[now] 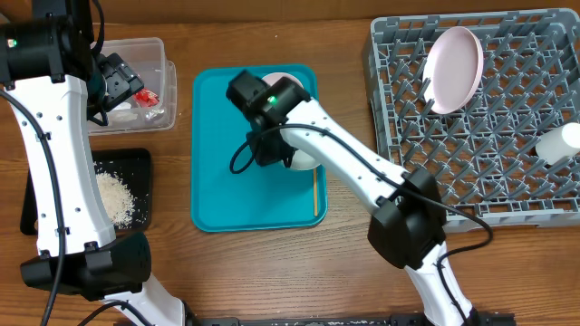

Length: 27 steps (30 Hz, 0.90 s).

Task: Sort waste into correct bins and load items into the dishwasher
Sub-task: 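Grasp the grey bowl and lift it toward the dish rack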

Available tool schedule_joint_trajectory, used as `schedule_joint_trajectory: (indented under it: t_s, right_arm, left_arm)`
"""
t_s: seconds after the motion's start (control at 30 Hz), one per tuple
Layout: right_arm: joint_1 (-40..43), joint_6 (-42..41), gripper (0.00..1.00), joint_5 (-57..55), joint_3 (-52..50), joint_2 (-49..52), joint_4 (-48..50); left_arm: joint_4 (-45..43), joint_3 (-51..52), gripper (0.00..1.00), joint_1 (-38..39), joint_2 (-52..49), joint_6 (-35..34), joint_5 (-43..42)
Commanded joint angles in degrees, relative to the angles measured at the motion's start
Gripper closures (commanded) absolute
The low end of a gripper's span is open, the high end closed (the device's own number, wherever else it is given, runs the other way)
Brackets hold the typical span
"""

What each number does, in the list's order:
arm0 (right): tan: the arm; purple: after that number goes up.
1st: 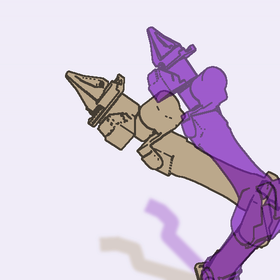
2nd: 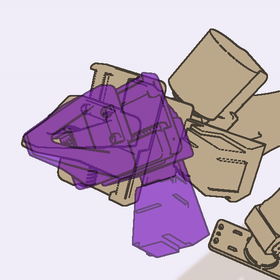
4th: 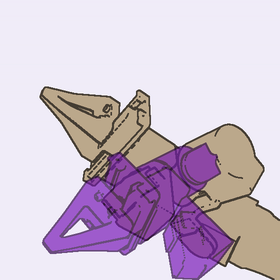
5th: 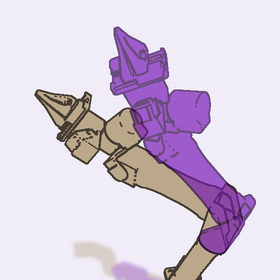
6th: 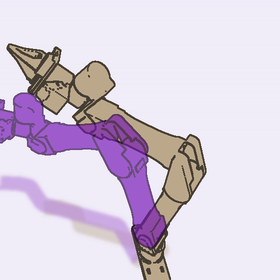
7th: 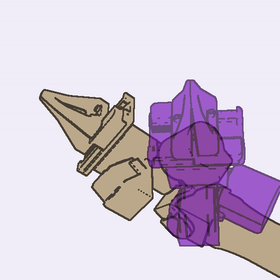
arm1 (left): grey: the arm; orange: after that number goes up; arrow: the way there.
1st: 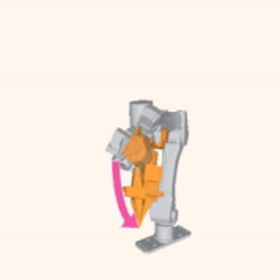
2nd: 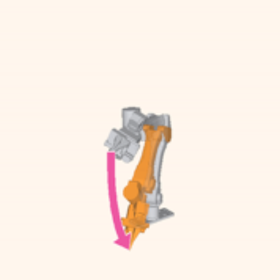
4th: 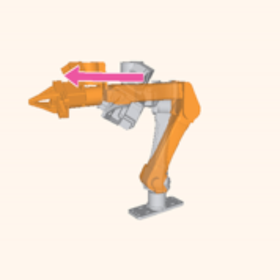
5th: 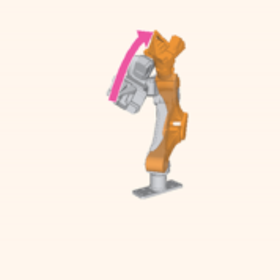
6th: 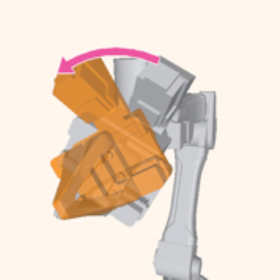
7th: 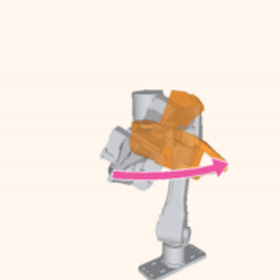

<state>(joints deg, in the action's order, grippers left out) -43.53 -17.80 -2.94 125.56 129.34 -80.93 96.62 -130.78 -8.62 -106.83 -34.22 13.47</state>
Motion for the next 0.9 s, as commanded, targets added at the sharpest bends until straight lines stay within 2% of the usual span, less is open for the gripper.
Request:
schedule_joint_trajectory:
  t_s: [0.0,0.17,0.3,0.37,0.47,0.57,0.7,0.87]
  right_arm:
    - [2.84,-0.44,0.96,-0.48,6.36,-6.64,-3.10]
    - [12.00,-0.46,0.96,2.05,11.37,-12.15,-9.40]
    - [25.70,0.96,0.96,8.35,11.41,-17.09,-11.85]
    - [33.62,4.96,0.96,15.80,11.41,-18.18,-12.07]
    - [45.66,14.51,0.96,33.92,11.04,-17.94,-12.37]
    - [55.06,22.27,0.96,47.28,8.07,-17.40,-14.25]
    - [62.90,31.36,0.96,58.86,-1.09,-17.38,-16.13]
    - [67.80,42.47,0.96,70.38,-15.17,-17.35,-15.54]
  left_arm:
    - [0.02,0.39,0.00,0.00,1.09,-0.70,-0.20]
    - [0.02,0.39,0.00,0.02,1.09,-0.68,-0.20]
    - [0.02,0.39,0.00,0.02,1.09,-0.70,-0.20]
    - [0.02,0.39,0.00,0.02,1.09,-0.70,-0.20]
    - [0.02,0.39,0.00,0.02,1.09,-0.68,-0.20]
    - [0.02,0.39,0.00,0.00,1.09,-0.70,-0.20]
    - [0.02,0.39,0.00,0.02,1.09,-0.70,-0.20]
    - [0.02,0.39,0.00,0.02,1.09,-0.70,-0.20]
